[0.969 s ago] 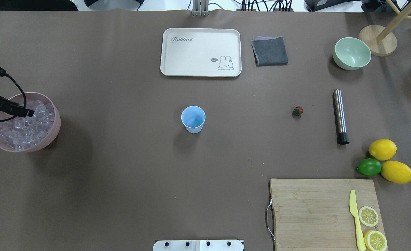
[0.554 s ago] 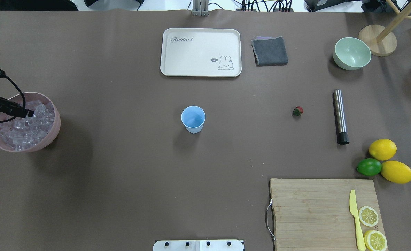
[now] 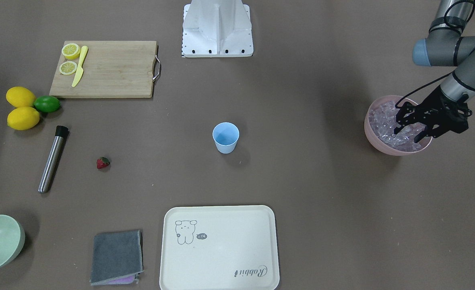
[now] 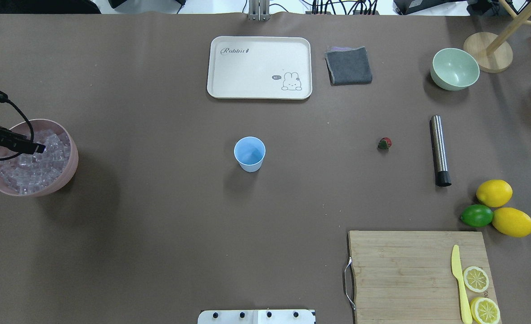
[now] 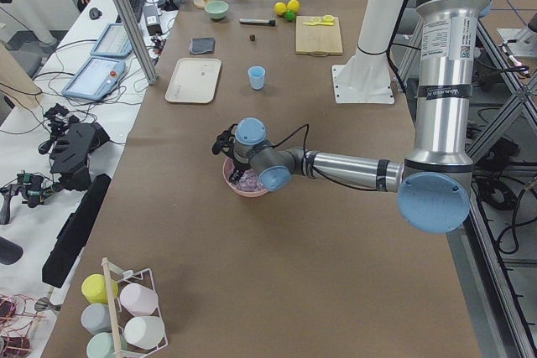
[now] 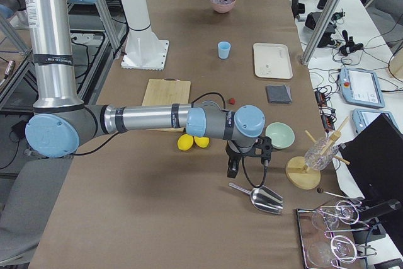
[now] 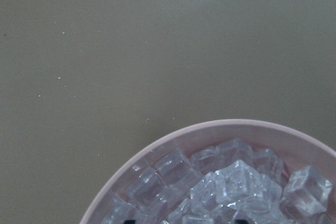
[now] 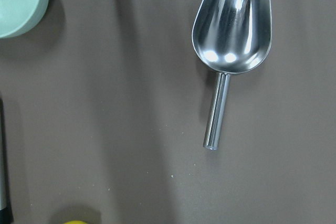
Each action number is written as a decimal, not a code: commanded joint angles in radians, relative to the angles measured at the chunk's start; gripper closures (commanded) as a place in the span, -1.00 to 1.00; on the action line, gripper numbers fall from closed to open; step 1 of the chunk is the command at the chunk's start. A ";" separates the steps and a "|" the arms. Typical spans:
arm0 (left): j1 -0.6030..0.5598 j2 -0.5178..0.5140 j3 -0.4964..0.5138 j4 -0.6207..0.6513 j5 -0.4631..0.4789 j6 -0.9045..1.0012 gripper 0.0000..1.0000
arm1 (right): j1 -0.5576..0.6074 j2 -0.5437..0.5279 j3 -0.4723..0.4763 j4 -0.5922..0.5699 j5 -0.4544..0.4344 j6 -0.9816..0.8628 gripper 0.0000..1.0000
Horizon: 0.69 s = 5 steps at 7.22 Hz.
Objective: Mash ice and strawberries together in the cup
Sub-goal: 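Close the left gripper on one clear ice cube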
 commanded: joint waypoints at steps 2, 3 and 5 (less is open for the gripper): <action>0.012 0.001 -0.003 -0.006 0.003 -0.001 -0.39 | 0.000 -0.004 -0.005 0.000 -0.003 -0.002 -1.00; 0.014 0.007 0.000 -0.013 0.006 -0.001 -0.39 | 0.000 -0.004 -0.005 0.000 -0.003 0.000 -1.00; 0.026 0.009 0.000 -0.020 0.007 -0.001 -0.22 | 0.000 -0.002 -0.005 0.000 -0.003 0.000 -1.00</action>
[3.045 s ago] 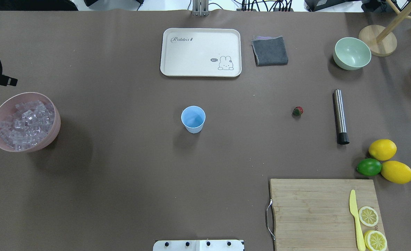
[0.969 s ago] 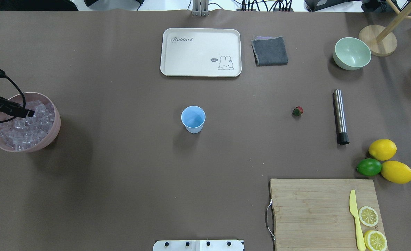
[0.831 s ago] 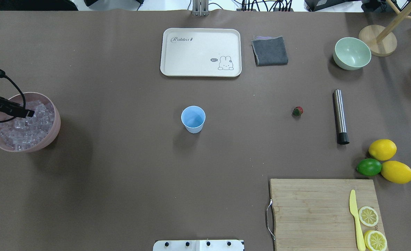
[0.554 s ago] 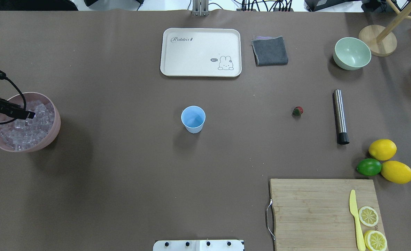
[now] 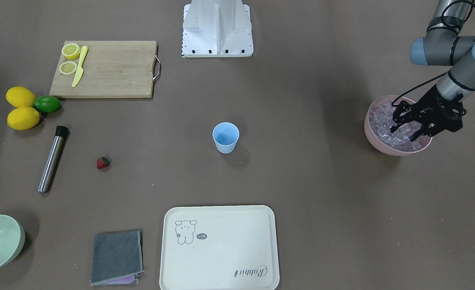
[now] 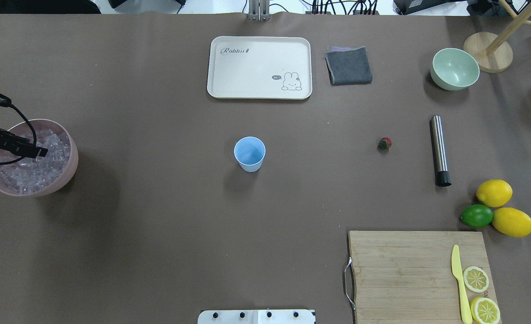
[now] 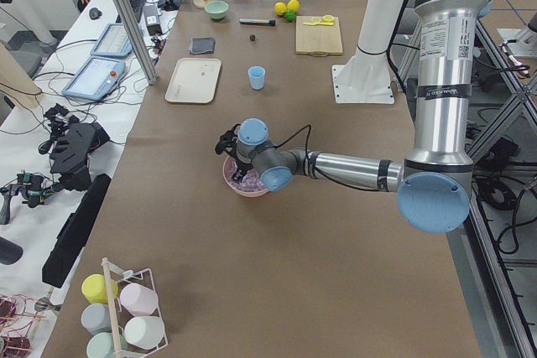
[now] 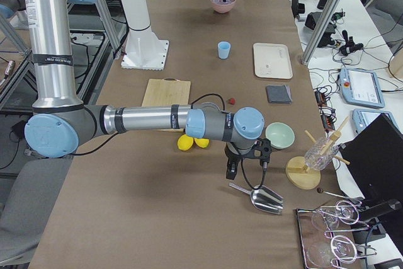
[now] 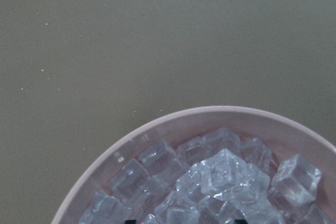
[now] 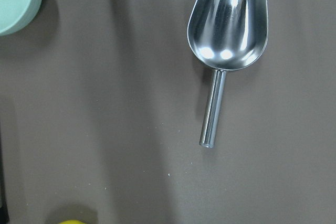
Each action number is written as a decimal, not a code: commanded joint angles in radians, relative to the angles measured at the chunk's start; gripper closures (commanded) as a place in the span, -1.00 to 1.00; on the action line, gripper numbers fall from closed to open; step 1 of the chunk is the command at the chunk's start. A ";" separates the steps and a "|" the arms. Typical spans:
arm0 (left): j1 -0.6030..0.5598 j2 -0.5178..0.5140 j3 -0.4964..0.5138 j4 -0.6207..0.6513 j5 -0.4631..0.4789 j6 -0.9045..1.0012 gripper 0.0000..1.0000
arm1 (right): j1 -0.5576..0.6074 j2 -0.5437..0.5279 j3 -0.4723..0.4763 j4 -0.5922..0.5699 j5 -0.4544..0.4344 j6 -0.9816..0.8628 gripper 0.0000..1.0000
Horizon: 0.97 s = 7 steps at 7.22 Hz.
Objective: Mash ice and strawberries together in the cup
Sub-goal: 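Close the left gripper on one clear ice cube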
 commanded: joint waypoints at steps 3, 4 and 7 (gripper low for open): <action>0.009 0.014 -0.003 -0.018 0.001 0.000 0.10 | 0.000 -0.001 0.001 0.000 0.003 0.000 -1.00; 0.007 0.015 -0.001 -0.018 0.001 0.000 0.49 | 0.000 -0.001 0.003 -0.002 0.005 0.000 -1.00; 0.006 0.020 -0.021 -0.009 -0.013 0.001 1.00 | 0.000 -0.001 0.006 0.000 0.005 0.002 -1.00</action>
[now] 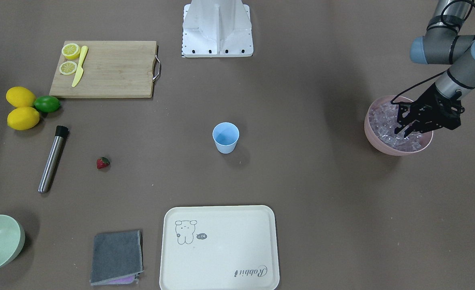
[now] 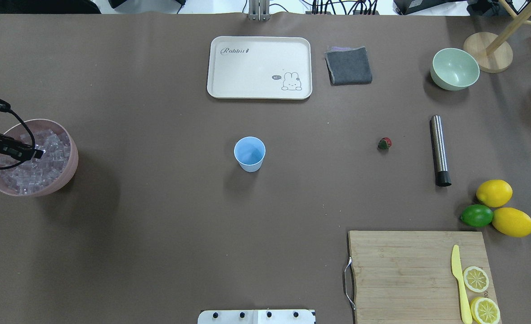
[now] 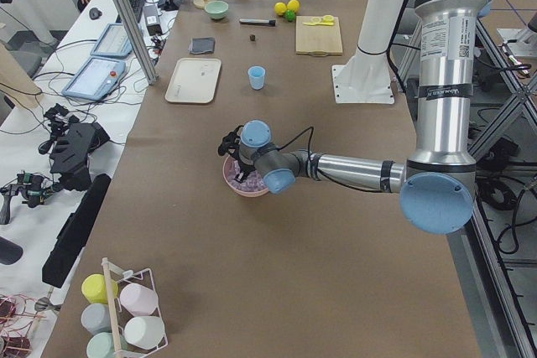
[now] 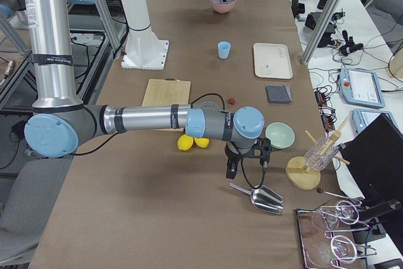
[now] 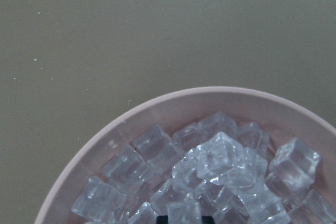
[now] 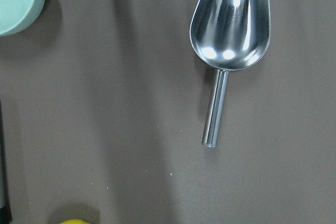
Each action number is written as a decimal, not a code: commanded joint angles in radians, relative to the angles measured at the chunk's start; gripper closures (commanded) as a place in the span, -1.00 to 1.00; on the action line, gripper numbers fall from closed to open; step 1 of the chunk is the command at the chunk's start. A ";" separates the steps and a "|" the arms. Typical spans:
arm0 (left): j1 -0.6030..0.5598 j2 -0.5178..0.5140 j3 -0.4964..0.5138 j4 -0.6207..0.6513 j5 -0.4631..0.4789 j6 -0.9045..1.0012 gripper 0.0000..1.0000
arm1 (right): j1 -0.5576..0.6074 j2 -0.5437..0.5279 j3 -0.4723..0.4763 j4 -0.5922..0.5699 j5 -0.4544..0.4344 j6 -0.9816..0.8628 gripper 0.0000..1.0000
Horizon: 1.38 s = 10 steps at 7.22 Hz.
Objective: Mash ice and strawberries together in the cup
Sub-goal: 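Close the left gripper on one clear ice cube, then lift the ice cube and carry it over the light-blue cup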
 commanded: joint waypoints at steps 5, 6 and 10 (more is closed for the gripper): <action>-0.139 -0.047 -0.109 0.025 -0.176 -0.131 1.00 | 0.002 -0.003 0.003 0.001 0.002 0.000 -1.00; -0.127 -0.151 -0.114 0.021 -0.174 -0.337 1.00 | 0.003 -0.005 0.003 -0.001 0.002 0.000 -1.00; 0.299 -0.450 -0.135 0.028 0.241 -0.848 1.00 | 0.003 -0.002 0.003 0.001 0.002 0.000 -1.00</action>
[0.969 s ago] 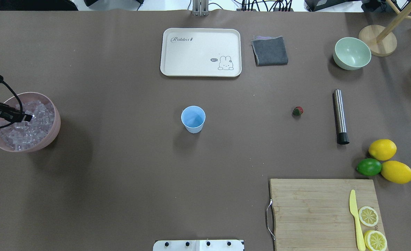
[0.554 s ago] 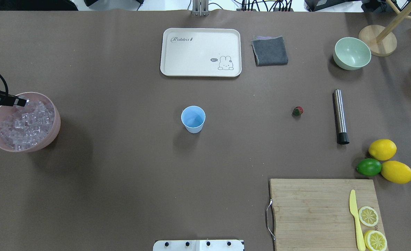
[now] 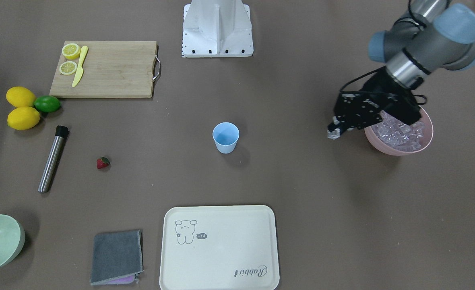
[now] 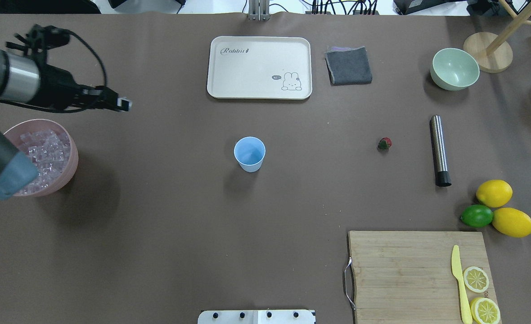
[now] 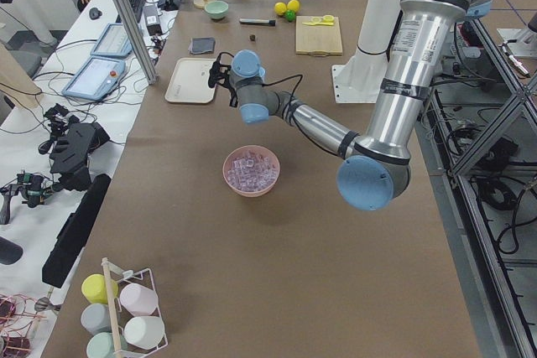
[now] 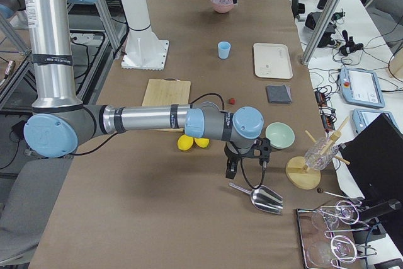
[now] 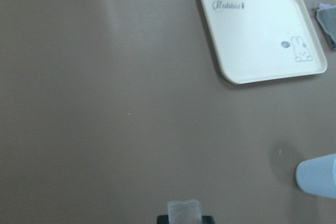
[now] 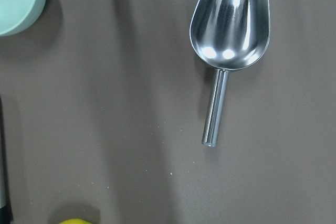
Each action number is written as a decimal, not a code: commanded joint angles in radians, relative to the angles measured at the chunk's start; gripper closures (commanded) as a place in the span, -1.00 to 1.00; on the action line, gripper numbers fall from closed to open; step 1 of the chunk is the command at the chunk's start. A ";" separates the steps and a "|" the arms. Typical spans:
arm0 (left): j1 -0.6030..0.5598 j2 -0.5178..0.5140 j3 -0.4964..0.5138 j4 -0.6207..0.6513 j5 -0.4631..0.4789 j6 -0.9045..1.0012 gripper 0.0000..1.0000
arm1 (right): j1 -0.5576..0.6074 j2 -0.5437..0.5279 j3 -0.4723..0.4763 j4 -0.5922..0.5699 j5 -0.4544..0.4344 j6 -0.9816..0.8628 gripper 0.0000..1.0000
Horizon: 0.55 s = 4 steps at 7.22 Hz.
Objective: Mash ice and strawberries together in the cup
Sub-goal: 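Lift the ice cube and carry it over the light-blue cup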
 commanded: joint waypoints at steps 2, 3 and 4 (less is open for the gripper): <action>0.272 -0.206 0.001 0.153 0.290 -0.144 1.00 | -0.001 0.006 -0.002 0.001 -0.004 0.000 -1.00; 0.289 -0.213 0.004 0.166 0.304 -0.142 1.00 | -0.001 0.010 -0.010 0.001 -0.007 -0.001 -1.00; 0.313 -0.216 0.010 0.166 0.347 -0.141 1.00 | -0.001 0.010 -0.011 0.001 -0.007 -0.002 -1.00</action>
